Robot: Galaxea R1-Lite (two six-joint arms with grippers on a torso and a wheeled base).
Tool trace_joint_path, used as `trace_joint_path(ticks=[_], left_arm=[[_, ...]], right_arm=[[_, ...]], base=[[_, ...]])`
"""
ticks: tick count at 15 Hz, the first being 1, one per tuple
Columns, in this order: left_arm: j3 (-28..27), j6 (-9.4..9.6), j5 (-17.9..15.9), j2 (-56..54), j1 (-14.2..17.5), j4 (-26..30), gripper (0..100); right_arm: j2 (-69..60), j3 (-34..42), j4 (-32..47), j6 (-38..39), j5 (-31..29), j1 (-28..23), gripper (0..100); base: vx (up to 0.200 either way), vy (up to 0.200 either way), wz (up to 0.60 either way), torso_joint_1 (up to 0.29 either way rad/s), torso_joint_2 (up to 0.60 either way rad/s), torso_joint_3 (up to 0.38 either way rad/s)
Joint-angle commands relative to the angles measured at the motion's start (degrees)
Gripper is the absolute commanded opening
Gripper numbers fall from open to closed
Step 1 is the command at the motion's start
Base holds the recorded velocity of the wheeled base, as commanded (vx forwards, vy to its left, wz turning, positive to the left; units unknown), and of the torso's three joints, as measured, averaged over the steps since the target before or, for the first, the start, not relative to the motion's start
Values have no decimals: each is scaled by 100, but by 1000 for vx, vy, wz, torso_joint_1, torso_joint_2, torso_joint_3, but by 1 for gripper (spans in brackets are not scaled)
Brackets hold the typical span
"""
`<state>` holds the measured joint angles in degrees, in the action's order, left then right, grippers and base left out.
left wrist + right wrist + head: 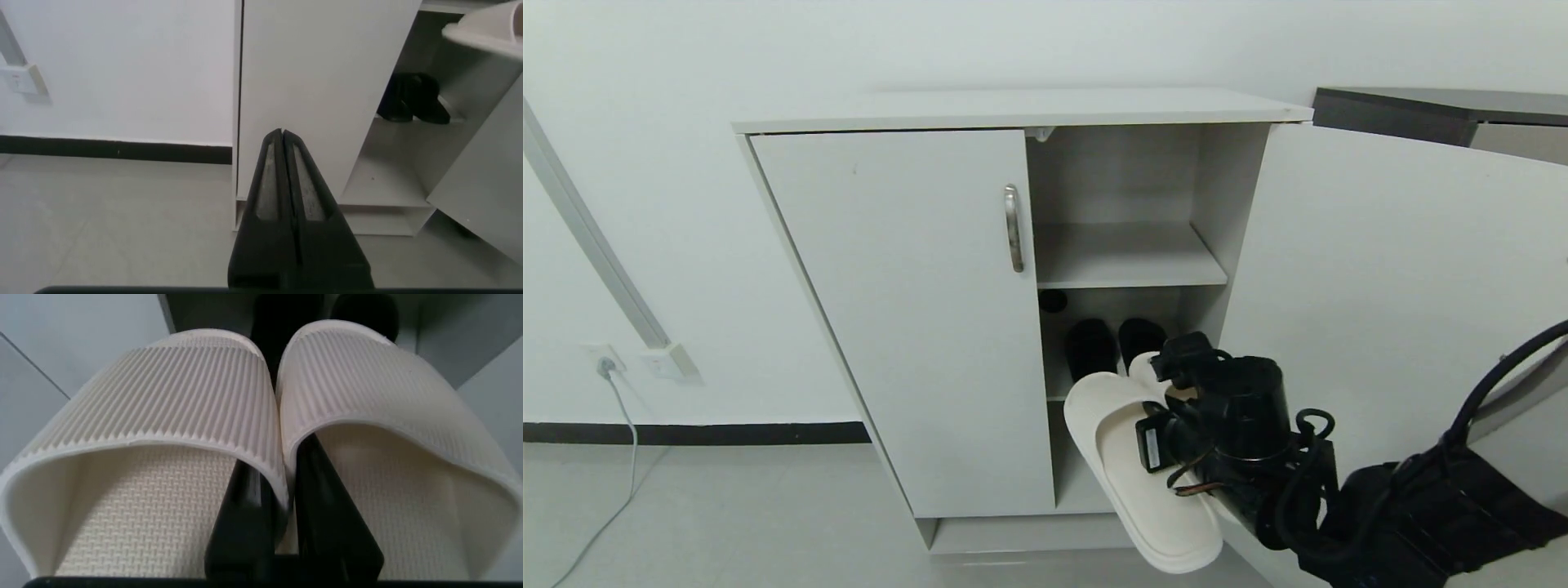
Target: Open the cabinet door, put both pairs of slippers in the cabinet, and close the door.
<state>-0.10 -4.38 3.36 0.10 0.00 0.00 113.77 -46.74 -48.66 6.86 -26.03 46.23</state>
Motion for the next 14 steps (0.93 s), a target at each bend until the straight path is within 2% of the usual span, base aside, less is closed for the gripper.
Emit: trace_joint_path(ticks=[1,2,6,7,10,14], left_arm=[[1,-2,-2,-1,0,0,0],[1,7,-2,-1,0,0,0],[1,7,-2,-1,0,0,0],[1,16,-2,-1,0,0,0],[1,16,-2,-1,0,0,0],[1,16,-2,-1,0,0,0]], right_arm=[[92,-626,613,395,-298,44,0],[119,-1109,1281,694,-649,62,0],[-13,-1997,2406,773,-834,150,0],[-31,-2261,2634,764,-1045,141,0],[-171,-2850,3030,737,-1221,150,0],[-294,-3078,3126,465,-1405,159,0]], base=[[0,0,0,0,0,0],[0,0,0,0,0,0],[0,0,0,0,0,0],[0,0,0,0,0,0],[0,0,0,0,0,0],[0,0,0,0,0,0]])
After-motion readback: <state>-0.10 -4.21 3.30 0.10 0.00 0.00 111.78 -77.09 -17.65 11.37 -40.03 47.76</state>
